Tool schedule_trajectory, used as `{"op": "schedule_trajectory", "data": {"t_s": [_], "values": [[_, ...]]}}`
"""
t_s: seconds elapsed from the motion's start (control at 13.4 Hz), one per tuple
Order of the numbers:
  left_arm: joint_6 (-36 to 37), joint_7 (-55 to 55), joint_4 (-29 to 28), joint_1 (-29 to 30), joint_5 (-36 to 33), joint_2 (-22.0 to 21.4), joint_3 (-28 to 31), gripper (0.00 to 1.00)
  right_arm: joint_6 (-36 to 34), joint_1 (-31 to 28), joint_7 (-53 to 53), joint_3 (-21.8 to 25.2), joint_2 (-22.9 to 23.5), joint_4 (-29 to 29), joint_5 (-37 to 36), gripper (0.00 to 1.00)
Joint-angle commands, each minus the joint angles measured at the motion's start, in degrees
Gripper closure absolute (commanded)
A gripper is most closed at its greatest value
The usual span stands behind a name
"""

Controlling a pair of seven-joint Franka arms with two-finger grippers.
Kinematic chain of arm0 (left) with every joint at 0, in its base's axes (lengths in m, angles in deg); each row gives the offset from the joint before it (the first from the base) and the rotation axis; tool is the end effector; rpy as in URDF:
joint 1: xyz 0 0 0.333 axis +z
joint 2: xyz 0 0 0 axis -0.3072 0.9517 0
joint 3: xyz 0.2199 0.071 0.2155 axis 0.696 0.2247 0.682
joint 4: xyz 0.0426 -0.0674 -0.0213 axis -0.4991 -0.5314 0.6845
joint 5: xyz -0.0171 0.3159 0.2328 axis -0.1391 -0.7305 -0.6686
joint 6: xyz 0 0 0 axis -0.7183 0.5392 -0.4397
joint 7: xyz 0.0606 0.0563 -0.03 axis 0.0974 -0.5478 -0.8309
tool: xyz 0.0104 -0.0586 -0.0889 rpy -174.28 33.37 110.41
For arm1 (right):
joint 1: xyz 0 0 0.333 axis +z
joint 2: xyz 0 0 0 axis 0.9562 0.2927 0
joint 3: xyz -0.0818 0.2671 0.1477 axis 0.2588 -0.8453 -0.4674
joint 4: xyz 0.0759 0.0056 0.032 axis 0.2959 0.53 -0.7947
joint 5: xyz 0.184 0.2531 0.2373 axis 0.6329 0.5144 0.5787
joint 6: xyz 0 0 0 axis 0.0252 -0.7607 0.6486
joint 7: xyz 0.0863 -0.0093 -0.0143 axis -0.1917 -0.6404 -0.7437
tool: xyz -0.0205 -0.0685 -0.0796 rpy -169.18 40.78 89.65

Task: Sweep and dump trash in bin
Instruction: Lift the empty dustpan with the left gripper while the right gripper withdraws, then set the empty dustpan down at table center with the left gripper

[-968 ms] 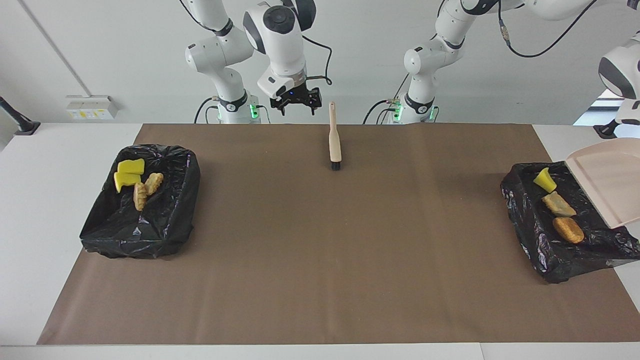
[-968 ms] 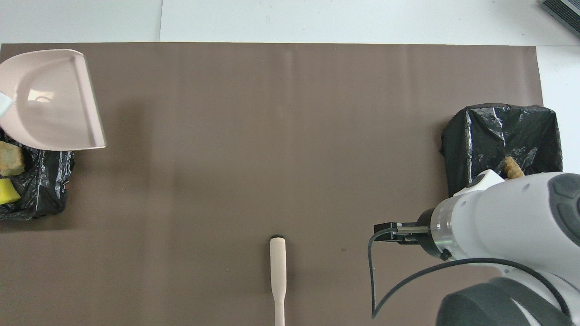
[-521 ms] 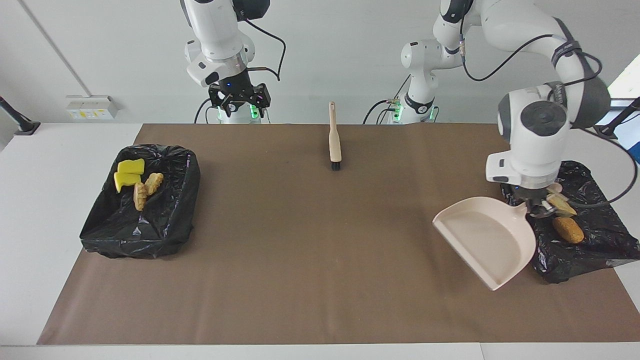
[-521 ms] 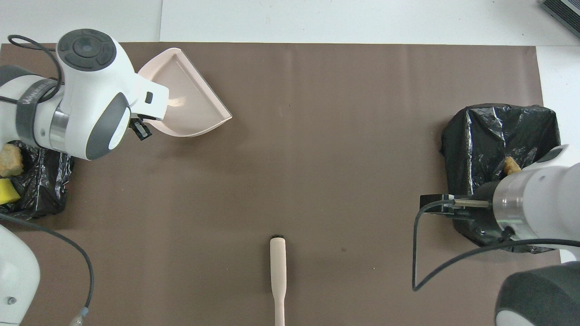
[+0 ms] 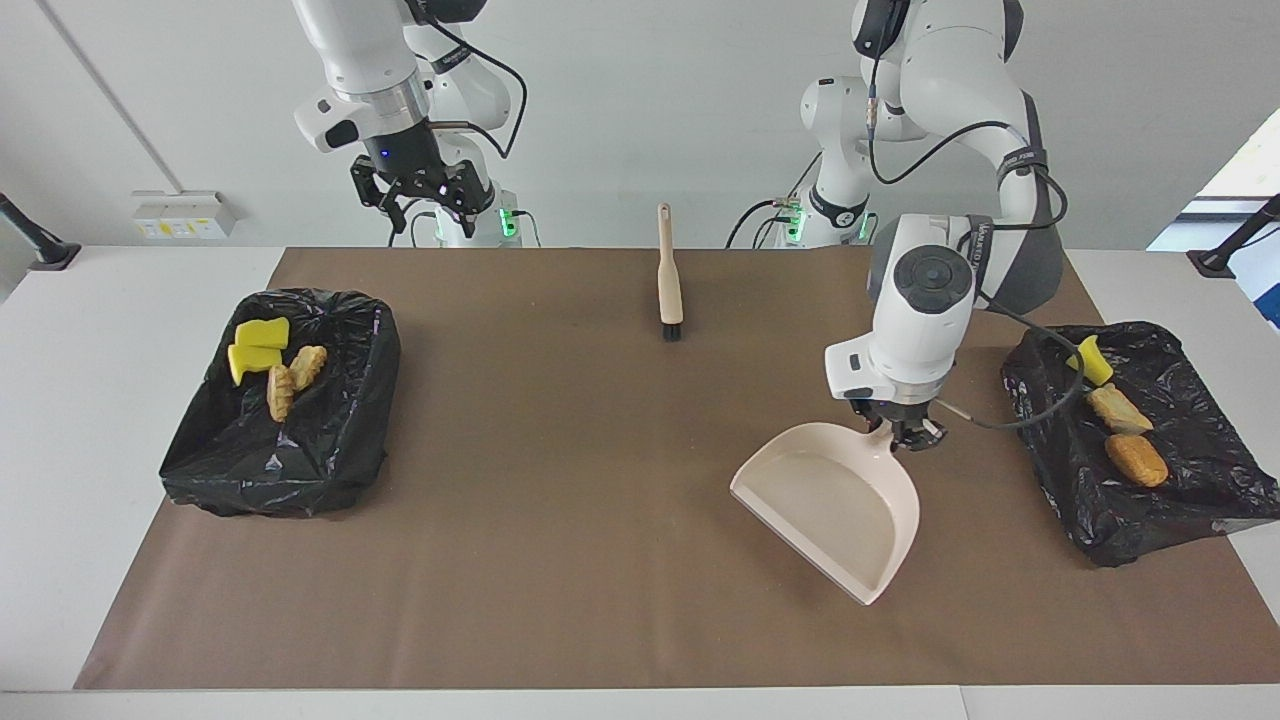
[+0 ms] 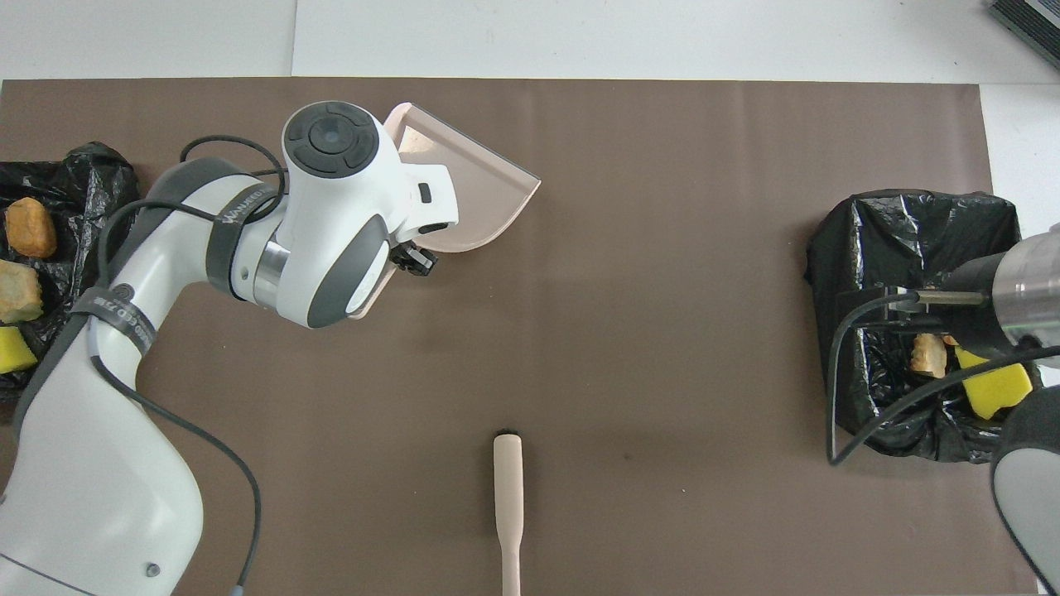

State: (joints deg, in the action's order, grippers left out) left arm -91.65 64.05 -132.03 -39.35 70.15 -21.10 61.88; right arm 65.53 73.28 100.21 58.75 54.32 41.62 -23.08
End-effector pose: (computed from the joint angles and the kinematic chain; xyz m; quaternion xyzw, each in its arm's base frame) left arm 0.6048 -0.3115 0.3935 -0.9558 0.2924 0.0136 0.0284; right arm 0.5144 0.0556 0.6299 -0.9981 0.0564 -0.0226 0.0082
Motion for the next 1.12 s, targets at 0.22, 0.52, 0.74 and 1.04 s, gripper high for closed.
{"op": "schedule_trajectory", "data": {"t_s": [0.22, 0.52, 0.74, 1.04], "values": [[-3.1, -20.1, 10.7, -6.9, 3.0, 11.0, 1.1, 1.00, -6.5, -2.1, -1.8, 1.1, 4.3, -6.7, 0.1, 0.00], [-2.2, -30.1, 9.8, -9.5, 6.4, 10.2, 1.2, 1.00, -6.3, -4.3, -8.2, 1.4, 3.5, -5.3, 0.1, 0.00], [-0.7, -35.7, 6.7, -11.5, 6.3, 8.5, 1.2, 1.00, -6.2, -4.3, -8.1, 1.5, 3.5, -5.4, 0.1, 0.00], [0.8, -35.6, 4.6, -12.0, 6.2, 7.1, 1.2, 1.00, -6.6, -4.3, -8.3, 1.5, 3.5, -5.5, 0.0, 0.00]]}}
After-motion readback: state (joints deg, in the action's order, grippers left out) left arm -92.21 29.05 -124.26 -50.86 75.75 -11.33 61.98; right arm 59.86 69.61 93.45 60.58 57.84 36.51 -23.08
